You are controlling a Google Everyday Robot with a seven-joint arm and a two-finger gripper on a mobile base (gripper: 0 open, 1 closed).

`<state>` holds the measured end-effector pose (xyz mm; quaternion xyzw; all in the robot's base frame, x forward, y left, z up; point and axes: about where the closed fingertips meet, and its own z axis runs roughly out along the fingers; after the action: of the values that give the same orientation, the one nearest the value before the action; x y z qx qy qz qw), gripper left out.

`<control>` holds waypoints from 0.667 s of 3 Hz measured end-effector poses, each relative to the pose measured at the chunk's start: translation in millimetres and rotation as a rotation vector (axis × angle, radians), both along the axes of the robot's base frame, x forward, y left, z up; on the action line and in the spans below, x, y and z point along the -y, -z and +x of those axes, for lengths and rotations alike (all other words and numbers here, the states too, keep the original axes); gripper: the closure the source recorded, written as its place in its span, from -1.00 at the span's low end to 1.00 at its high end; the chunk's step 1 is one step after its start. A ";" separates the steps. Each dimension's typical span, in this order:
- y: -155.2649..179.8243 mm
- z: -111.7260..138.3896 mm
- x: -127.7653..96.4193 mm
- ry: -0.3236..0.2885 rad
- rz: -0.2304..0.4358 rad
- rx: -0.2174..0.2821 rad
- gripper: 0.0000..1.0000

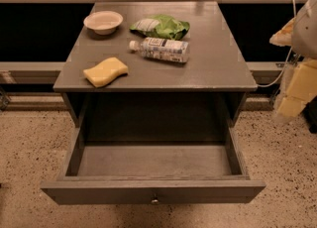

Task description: Place sponge into top drawer

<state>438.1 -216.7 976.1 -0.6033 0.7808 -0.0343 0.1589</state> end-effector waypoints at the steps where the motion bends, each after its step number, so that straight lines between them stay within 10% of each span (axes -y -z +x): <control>1: -1.0 1.0 -1.4 -0.003 0.000 0.005 -1.00; 2: -1.3 27.4 -40.8 -0.109 -0.004 0.031 -1.00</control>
Offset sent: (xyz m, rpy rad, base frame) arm 0.0680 0.1021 -0.0024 -0.0117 -0.0543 0.2801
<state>465.5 -175.9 977.4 -0.6448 0.7440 -0.0365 0.1714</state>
